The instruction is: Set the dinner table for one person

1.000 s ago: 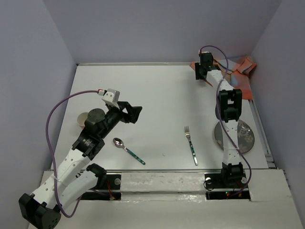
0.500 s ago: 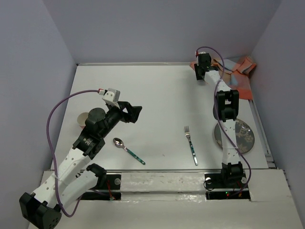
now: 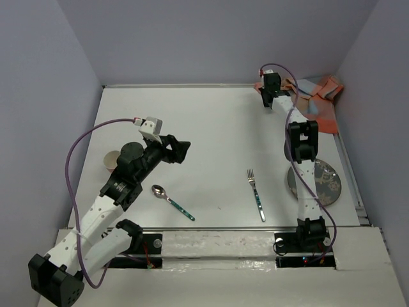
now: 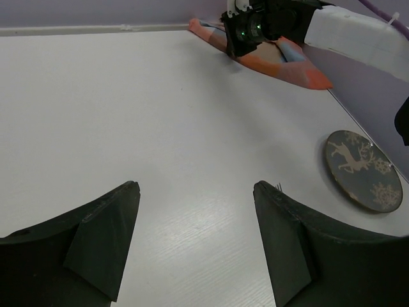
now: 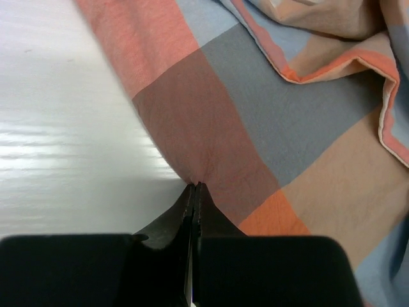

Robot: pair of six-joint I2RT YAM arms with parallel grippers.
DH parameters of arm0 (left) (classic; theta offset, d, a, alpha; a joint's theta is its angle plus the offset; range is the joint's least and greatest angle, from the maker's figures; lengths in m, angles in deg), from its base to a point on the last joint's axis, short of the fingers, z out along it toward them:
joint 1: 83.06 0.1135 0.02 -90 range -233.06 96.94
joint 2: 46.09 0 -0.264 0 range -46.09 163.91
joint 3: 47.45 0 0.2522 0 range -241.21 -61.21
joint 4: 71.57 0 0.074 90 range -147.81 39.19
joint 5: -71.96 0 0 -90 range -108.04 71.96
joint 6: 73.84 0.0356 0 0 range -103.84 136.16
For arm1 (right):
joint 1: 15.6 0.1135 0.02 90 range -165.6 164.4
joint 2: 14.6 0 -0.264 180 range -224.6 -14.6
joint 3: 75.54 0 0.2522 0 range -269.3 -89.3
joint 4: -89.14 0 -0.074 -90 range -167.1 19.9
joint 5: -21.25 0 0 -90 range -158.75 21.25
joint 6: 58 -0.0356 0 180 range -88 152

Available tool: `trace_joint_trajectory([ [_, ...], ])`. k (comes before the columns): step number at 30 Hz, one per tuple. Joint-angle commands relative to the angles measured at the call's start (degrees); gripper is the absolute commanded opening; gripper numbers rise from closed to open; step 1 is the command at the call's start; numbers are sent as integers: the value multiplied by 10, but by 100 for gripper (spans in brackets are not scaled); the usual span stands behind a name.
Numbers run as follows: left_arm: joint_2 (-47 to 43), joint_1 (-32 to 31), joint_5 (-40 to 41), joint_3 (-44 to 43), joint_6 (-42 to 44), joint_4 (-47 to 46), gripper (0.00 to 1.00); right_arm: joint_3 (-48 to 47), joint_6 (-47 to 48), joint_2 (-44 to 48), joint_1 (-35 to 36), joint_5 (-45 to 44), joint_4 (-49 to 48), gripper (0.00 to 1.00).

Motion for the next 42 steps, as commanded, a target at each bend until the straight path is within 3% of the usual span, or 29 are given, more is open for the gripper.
trace_joint_trajectory([
  [1,2,6,7,-24,-11,-30,82,60,9,64,68,57,-37,0],
  [10,8,10,117,-43,-55,31,76,190,-44,166,193,197,-53,0],
  [14,16,9,153,-18,-119,33,81,234,-81,181,218,225,-77,3],
  [15,26,9,158,-15,-138,34,93,253,-97,187,218,227,-87,17],
  [16,30,10,166,-11,-149,33,99,263,-110,194,218,228,-92,26],
  [17,32,9,186,-6,-162,32,99,275,-120,213,218,229,-97,32],
  [18,35,9,195,8,-173,25,99,286,-126,225,218,234,-104,47],
  [21,61,9,236,44,-209,-39,99,356,-186,282,218,251,-137,61],
  [23,95,9,246,48,-231,-59,97,387,-210,313,218,255,-154,62],
  [26,181,7,260,27,-258,-77,80,447,-246,372,218,256,-181,62],
  [29,254,6,272,4,-287,-94,73,517,-266,438,218,255,-214,61],
  [42,499,4,377,-158,-352,-89,73,672,-325,596,192,245,-277,52],
])
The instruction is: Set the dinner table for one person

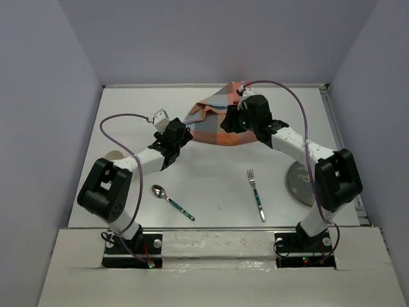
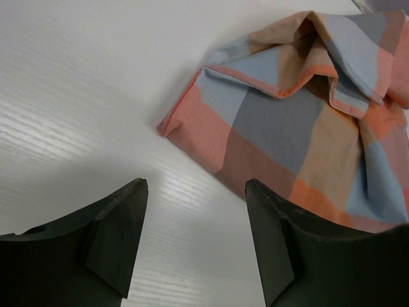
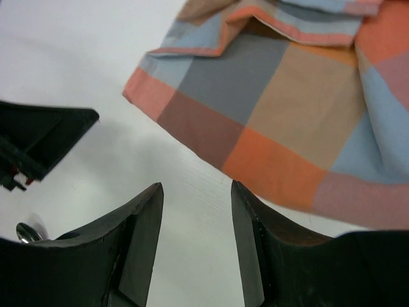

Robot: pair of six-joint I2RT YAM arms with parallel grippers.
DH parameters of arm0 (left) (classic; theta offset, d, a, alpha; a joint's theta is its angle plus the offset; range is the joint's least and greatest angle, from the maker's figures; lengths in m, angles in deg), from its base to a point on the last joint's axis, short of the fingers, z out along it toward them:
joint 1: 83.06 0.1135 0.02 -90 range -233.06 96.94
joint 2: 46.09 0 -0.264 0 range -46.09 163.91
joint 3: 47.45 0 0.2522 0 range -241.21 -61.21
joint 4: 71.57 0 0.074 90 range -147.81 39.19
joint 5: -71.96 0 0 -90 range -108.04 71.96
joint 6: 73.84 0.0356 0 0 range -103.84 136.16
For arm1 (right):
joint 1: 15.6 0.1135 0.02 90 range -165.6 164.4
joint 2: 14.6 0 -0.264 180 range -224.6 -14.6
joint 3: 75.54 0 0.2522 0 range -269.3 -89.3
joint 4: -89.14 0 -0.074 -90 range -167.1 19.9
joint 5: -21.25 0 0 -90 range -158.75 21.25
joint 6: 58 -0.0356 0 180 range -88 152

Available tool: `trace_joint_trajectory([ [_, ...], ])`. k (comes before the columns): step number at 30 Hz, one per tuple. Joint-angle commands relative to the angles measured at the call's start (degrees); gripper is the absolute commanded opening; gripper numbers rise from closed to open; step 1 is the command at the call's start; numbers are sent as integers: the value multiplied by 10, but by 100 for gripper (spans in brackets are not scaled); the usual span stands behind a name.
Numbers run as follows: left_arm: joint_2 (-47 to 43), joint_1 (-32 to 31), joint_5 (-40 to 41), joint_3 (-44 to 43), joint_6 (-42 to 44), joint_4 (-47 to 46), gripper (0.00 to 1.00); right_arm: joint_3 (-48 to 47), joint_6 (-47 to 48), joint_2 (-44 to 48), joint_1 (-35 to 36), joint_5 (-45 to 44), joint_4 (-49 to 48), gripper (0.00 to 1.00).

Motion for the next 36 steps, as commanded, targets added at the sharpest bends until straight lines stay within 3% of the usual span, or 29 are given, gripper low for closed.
trace_joint_trajectory([
  [1,72,1,74,-68,-32,-11,72,42,-31,55,-12,-10,-54,52],
  [7,152,12,68,-121,-50,5,66,57,-29,88,-30,-22,-54,52],
  [22,225,26,60,-173,-52,15,56,139,-90,127,-146,-26,-78,52],
  [26,225,29,57,-166,-48,6,43,167,-107,122,-192,-60,-78,54],
  [27,224,32,54,-161,-45,-4,31,172,-116,115,-213,-72,-78,55],
  [30,222,38,44,-152,-35,-15,12,182,-122,100,-237,-92,-78,57],
  [33,218,44,37,-145,-17,-23,0,171,-122,59,-254,-92,-74,61],
  [36,206,46,31,-128,0,-40,0,153,-129,15,-254,-123,-72,60],
])
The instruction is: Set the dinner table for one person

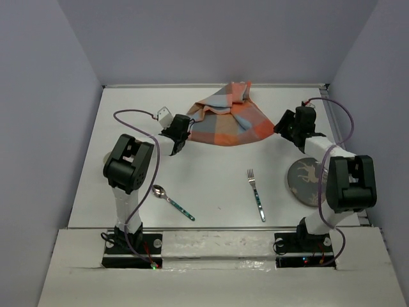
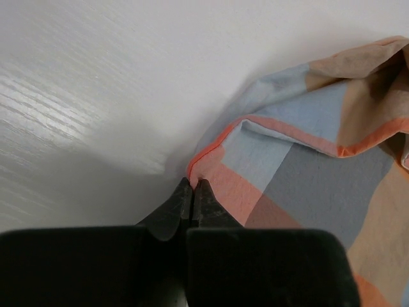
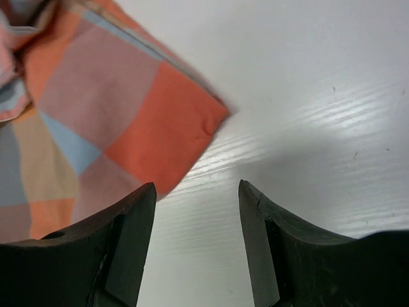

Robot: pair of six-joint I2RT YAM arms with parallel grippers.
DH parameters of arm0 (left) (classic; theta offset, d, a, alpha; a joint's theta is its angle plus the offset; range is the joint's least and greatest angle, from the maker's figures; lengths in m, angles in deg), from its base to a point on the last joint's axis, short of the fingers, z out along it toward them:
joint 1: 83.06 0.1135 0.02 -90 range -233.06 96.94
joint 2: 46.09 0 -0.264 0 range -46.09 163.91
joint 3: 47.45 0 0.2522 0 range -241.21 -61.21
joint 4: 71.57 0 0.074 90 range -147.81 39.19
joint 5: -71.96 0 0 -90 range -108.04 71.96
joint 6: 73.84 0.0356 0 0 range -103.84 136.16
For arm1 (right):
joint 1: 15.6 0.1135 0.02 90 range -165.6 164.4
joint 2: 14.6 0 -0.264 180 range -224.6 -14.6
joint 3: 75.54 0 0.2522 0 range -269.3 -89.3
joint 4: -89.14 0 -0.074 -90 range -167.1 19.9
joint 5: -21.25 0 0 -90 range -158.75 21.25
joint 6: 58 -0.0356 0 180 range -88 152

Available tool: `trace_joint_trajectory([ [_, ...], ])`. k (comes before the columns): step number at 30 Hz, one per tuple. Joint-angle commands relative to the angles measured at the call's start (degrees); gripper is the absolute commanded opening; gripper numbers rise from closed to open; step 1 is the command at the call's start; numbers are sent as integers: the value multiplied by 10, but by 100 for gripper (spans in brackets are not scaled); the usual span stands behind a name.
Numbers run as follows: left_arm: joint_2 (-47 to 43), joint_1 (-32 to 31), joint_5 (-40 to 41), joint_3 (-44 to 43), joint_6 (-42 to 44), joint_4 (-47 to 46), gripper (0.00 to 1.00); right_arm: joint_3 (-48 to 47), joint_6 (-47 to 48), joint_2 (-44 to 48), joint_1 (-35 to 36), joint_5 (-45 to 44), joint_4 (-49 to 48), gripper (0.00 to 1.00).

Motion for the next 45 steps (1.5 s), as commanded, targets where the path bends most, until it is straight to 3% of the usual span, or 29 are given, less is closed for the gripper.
trace_joint_trajectory([
  [1,-25,7,9,25,33,-40,0,-29,-14,-56,-2,-43,-21,60],
  [12,-59,7,-8,82,61,-108,0,-90,-70,-169,-2,-24,-18,57],
  [18,-71,7,-18,94,63,-128,0,-107,-97,-204,-2,-37,-26,37],
  [23,-77,6,-20,95,69,-135,0,-125,-105,-229,-2,-45,-34,26],
  [27,-80,6,-20,90,75,-138,0,-141,-113,-246,-2,-37,-37,0],
  [30,-88,6,-13,88,91,-140,0,-133,-108,-234,-2,-39,-66,0],
  [36,-178,6,11,83,135,-147,0,-73,-61,-90,-2,-27,-138,0],
  [45,-413,-10,59,32,222,-150,0,-100,30,196,-2,-40,-63,0],
])
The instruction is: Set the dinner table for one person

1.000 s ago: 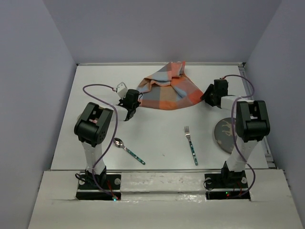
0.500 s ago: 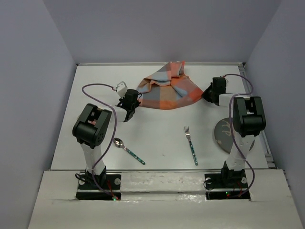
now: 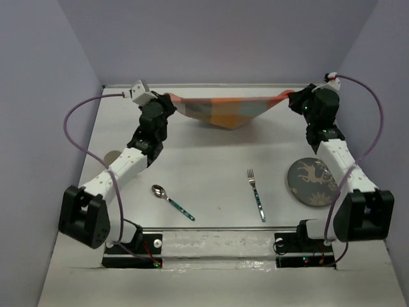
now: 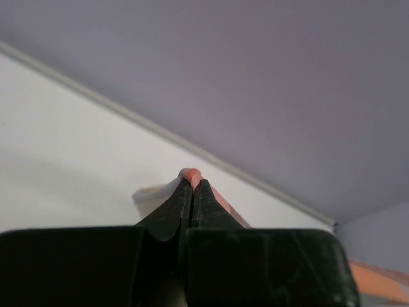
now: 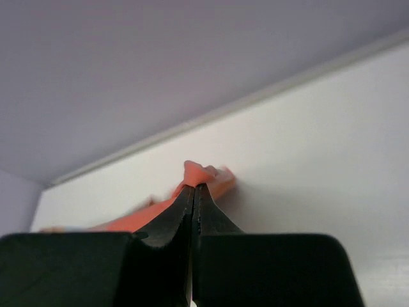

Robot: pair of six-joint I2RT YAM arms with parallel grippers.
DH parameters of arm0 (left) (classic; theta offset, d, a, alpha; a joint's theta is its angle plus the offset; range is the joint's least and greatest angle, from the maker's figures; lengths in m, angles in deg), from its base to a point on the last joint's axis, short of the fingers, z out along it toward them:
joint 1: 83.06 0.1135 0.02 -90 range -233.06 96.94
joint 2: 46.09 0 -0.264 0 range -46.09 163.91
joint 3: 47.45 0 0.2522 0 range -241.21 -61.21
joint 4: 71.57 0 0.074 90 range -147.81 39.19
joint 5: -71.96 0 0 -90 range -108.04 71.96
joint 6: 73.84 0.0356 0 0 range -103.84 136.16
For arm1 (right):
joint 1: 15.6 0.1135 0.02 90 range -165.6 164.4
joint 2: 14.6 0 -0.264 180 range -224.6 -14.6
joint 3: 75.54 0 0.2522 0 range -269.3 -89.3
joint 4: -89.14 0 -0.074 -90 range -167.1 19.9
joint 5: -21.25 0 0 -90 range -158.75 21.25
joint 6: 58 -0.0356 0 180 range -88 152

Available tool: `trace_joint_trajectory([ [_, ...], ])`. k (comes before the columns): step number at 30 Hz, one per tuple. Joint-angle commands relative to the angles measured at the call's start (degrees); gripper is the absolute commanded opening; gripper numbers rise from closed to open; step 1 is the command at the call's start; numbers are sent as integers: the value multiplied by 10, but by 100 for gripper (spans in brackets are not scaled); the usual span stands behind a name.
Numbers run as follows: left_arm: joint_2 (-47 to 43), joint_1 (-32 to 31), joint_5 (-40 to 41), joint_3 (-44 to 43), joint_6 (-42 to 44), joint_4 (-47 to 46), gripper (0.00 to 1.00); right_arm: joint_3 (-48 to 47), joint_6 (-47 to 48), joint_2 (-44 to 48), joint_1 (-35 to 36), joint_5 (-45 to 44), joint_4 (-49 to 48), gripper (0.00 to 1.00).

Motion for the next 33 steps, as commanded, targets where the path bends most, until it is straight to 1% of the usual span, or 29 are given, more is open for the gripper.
trace_joint_trajectory([
  [1,-114,-13,56,-47,66,-42,0,-60,65,104,-1,-11,10,0],
  [4,-150,-16,47,-56,66,-41,0,-84,72,145,-1,1,30,0],
  [6,-172,-17,36,-59,66,-40,0,-108,77,154,-1,7,39,0],
  [8,-180,-17,31,-61,65,-40,0,-122,79,150,-1,8,45,0],
  [10,-175,-17,33,-65,70,-37,0,-147,79,136,-1,29,53,0],
  [13,-148,-17,43,-77,81,-24,0,-164,78,99,-1,50,58,0],
  [17,-101,1,29,-95,74,-9,0,-190,78,43,-1,56,58,0],
  [19,-80,34,3,-106,67,-4,0,-209,79,2,-1,58,57,0],
  [20,-60,47,-8,-124,54,6,0,-240,83,-15,-1,63,60,0],
  [21,-51,71,-26,-136,51,12,0,-261,85,-52,-1,67,65,0],
  [22,-40,80,-35,-165,49,24,0,-284,88,-71,-1,69,71,0],
  [23,-22,87,-40,-184,50,33,0,-333,92,-88,-1,71,80,0],
  [25,-9,102,-63,-235,52,58,0,-393,97,-129,-1,74,122,0],
  [26,-3,103,-65,-248,60,63,0,-432,98,-135,-1,78,126,0],
  [28,-4,107,-72,-264,61,67,0,-455,99,-135,-1,89,131,0],
  [30,-7,111,-88,-261,49,69,0,-443,98,-123,-1,97,129,0],
  [31,-8,114,-94,-244,41,69,0,-425,98,-115,-1,100,120,0],
  [32,-8,118,-102,-232,32,70,0,-400,97,-97,-1,106,111,0],
  [33,-7,125,-115,-219,23,70,0,-341,92,-89,-1,109,101,0],
])
